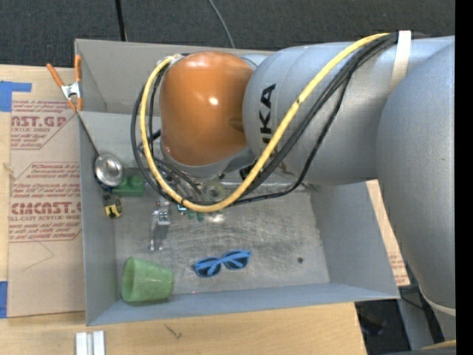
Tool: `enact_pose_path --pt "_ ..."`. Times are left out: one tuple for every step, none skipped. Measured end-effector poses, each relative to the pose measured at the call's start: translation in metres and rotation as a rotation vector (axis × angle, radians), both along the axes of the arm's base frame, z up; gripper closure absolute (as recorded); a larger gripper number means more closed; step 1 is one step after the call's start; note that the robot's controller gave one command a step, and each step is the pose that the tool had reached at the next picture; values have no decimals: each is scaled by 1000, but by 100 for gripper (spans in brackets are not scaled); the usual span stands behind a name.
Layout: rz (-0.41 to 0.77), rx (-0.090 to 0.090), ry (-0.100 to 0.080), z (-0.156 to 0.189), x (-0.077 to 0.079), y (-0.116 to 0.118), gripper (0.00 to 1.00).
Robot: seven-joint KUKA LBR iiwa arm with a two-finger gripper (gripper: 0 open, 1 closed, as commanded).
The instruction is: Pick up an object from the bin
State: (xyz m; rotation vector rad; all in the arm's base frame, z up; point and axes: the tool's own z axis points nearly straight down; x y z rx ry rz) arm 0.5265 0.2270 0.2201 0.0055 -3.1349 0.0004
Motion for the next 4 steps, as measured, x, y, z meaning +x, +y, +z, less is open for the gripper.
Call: enact_pose_path --pt "160 -1 -1 -104 10 -49 0" --pt "193 7 -18 -148 -18 -132 0" --pt "197 4 -12 -146 -18 -131 100" --pt "276 1 -17 54 -17 -162 100"
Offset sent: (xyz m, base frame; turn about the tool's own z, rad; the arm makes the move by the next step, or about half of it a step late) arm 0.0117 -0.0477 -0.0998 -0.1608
